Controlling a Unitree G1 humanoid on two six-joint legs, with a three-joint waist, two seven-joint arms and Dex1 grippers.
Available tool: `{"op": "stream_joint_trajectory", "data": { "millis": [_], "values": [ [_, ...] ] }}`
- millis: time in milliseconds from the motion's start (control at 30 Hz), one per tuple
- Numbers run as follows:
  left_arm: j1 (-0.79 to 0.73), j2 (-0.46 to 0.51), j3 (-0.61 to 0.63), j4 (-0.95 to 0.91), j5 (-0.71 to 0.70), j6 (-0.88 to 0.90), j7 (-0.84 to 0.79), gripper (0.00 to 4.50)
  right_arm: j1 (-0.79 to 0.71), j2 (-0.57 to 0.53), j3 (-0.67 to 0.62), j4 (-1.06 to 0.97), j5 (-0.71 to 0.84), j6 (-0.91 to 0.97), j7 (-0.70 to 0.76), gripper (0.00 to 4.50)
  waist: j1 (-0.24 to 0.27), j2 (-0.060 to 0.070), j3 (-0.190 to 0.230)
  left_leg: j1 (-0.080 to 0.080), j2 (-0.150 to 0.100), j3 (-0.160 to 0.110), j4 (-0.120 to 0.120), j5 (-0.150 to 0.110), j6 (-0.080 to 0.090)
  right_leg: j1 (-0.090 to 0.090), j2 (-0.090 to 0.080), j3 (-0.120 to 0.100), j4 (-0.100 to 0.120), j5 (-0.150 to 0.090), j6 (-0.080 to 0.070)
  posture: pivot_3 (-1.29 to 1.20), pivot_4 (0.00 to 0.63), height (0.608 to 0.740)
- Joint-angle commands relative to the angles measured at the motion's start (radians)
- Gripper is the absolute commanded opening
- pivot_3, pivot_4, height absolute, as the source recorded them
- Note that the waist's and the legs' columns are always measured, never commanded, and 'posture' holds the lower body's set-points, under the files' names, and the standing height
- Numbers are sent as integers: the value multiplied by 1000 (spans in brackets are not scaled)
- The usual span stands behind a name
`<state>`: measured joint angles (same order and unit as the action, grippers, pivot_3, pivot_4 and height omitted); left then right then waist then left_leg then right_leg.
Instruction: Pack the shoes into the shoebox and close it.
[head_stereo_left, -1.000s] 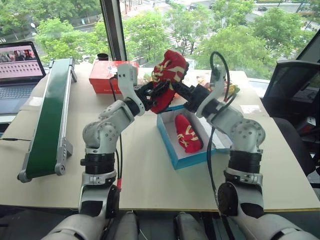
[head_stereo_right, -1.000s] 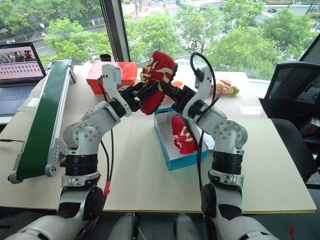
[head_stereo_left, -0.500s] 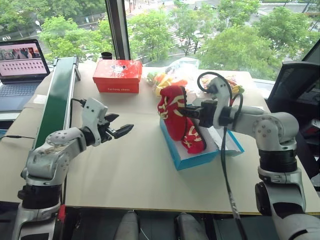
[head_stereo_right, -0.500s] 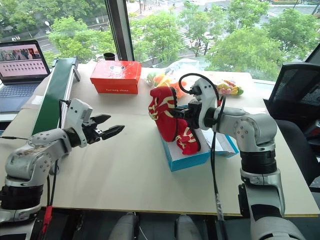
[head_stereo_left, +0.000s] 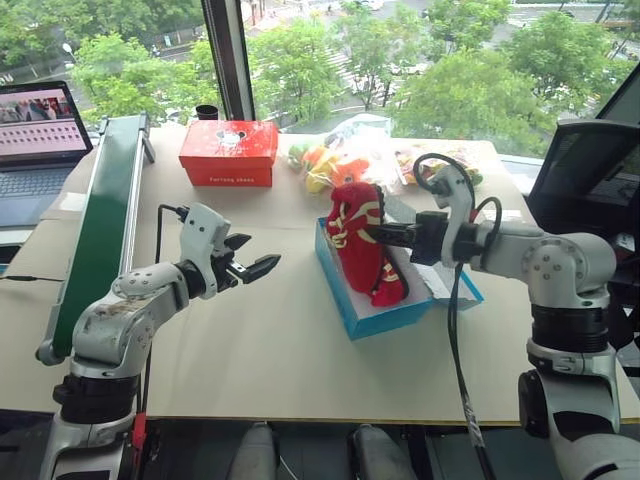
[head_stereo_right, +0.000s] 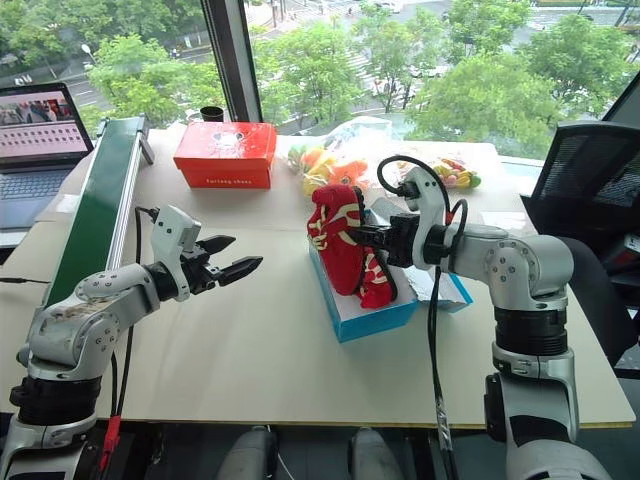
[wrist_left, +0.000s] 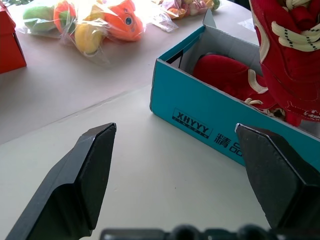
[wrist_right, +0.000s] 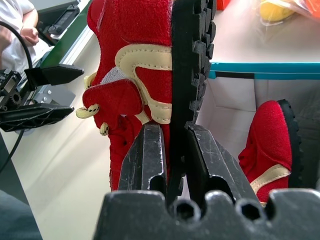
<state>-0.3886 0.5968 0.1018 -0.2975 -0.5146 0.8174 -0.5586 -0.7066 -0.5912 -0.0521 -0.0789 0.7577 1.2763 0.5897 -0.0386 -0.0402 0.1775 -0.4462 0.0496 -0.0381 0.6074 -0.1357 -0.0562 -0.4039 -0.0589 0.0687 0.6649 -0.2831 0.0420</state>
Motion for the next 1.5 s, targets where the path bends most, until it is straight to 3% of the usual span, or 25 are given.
{"op": "stream_joint_trajectory", "data": {
  "millis": [33, 333, 567, 833, 933, 1033, 1100, 1433, 1500],
  "values": [
    [-4, 9, 25, -45, -5, 3, 12, 4101, -4, -30, 40, -4, -44, -62, 46, 203, -1, 0, 0, 0, 0, 0, 0, 0, 0, 0, 0, 0, 0, 0, 0, 0, 150, 739],
    [10, 14, 43, -80, -11, 26, 30, 4101, -42, -13, 259, 195, -261, -263, 139, 203, -5, 0, 0, 1, 0, 0, 0, 0, 0, 0, 0, 0, 0, 0, 0, 0, 150, 739],
    [27, 3, 45, -104, -5, 28, 50, 4101, -88, -43, 560, 431, -619, -622, 241, 203, -6, -1, -1, 7, 0, 0, 1, 0, 0, 6, 0, 0, 0, 0, 0, 0, 150, 739],
    [39, -10, 33, -124, -10, 34, 66, 4101, -82, 8, 633, 582, -825, -831, 193, 203, -3, -6, -5, 28, 0, 1, 2, 0, -1, 28, 0, 0, -3, -4, 7, 0, 150, 739],
    [35, -16, 23, -120, -8, 31, 67, 4101, -66, 22, 643, 610, -882, -880, 193, 203, -4, -9, -10, 41, 0, 1, 1, -5, -8, 36, 0, 0, -7, -7, 0, 0, 150, 739],
    [28, -13, 7, -112, -3, 26, 56, 4101, -60, 40, 617, 610, -870, -868, 246, 203, -3, -13, -18, 43, 1, 0, 0, -5, -8, 38, 0, 0, -8, -8, -1, 0, 150, 739],
    [25, -15, 1, -108, -2, 24, 55, 4169, -73, 67, 571, 617, -839, -832, 245, 1177, -3, -15, -22, 42, 1, 0, 0, -5, -8, 38, 0, 0, -9, -8, -1, 0, 150, 739],
    [-2, -28, -33, -86, 7, 13, 48, 4169, -146, 120, 359, 583, -782, -774, 205, 4409, -7, -12, -20, 35, 1, 1, -3, -1, -1, 35, 0, 1, -8, -4, 5, 0, 150, 739],
    [-8, -29, -36, -80, 9, 11, 46, 4169, -163, 115, 308, 525, -769, -730, 178, 4462, -6, -10, -18, 32, 1, 1, -3, 0, -1, 32, 1, 1, -8, -4, 5, 0, 150, 739]
  ]
}}
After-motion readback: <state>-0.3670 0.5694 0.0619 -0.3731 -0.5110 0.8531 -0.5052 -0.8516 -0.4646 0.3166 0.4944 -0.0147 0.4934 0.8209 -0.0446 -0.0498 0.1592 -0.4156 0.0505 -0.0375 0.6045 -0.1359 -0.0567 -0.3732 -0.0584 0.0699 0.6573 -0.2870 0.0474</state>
